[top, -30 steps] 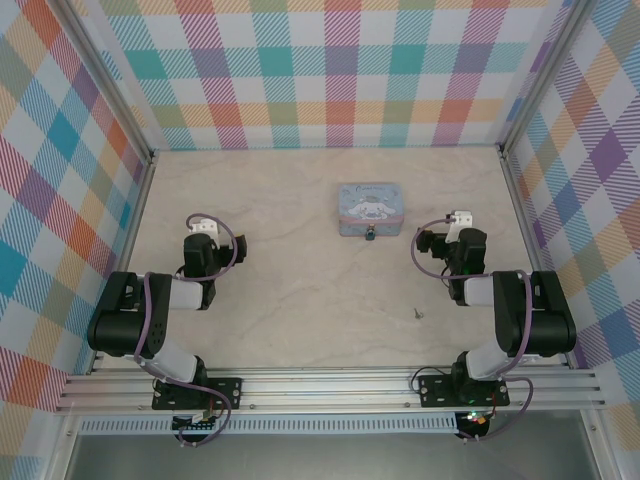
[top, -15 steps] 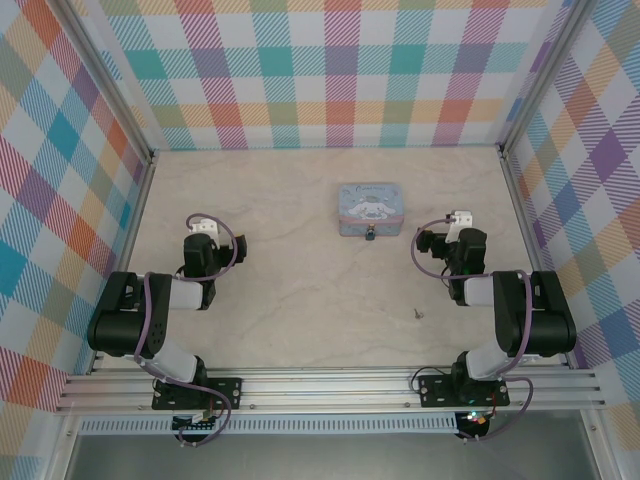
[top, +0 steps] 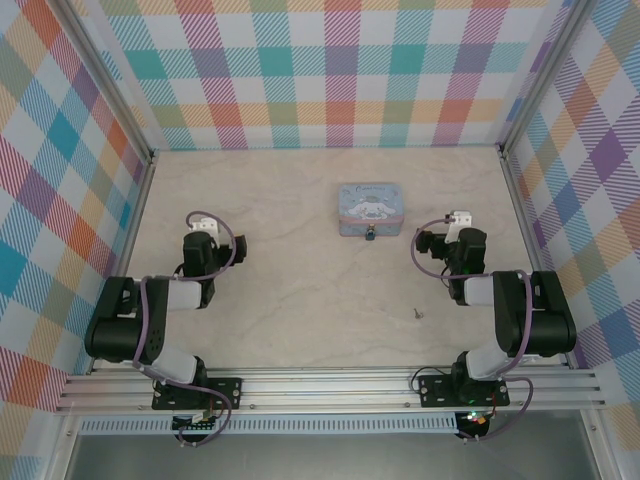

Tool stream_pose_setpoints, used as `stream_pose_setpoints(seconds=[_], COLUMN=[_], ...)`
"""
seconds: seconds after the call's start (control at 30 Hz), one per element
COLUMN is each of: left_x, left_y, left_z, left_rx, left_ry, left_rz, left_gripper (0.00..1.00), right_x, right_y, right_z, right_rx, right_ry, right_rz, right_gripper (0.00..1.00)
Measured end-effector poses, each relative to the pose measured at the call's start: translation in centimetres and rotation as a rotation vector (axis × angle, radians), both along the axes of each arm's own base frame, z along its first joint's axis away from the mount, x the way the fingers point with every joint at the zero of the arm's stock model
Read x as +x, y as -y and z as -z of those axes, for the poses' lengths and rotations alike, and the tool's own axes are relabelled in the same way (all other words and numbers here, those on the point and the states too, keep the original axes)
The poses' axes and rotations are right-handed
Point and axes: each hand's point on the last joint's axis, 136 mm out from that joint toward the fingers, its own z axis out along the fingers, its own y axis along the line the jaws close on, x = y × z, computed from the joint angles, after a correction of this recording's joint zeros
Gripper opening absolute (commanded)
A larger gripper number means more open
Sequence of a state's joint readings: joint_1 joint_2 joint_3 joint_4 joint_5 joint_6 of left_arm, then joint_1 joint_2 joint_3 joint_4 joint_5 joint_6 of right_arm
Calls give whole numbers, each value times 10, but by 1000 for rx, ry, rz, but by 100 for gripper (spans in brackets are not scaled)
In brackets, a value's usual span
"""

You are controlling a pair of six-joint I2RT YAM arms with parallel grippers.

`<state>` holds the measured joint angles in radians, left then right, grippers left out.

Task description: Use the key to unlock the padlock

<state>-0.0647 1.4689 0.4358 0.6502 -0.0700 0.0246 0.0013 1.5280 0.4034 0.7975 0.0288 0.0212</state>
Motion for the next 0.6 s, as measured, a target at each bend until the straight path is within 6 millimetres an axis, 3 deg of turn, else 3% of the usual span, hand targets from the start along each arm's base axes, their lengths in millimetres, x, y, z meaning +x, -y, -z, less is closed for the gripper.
stream_pose_setpoints(seconds=[0.13,0.37,0.5,0.6], left_x=[-1,-5,-18,-30], left_y=[3,7,16,31], left_z=[-54,-125,-142,-138], left_rx=[-16,-178,-306,-393], left_ry=[115,174,159,104], left_rz=[-1,-50,-39,-4], left_gripper=[100,100,100,100], right_x=[-4,-2,-12,-30], right_y=[1,4,0,-10], right_z=[-16,-87,-114,-111], right_rx=[-1,57,132,194], right_ry=[-5,-36,-115,-223], right_rz=[8,53,67,61], right_gripper=[100,100,100,97])
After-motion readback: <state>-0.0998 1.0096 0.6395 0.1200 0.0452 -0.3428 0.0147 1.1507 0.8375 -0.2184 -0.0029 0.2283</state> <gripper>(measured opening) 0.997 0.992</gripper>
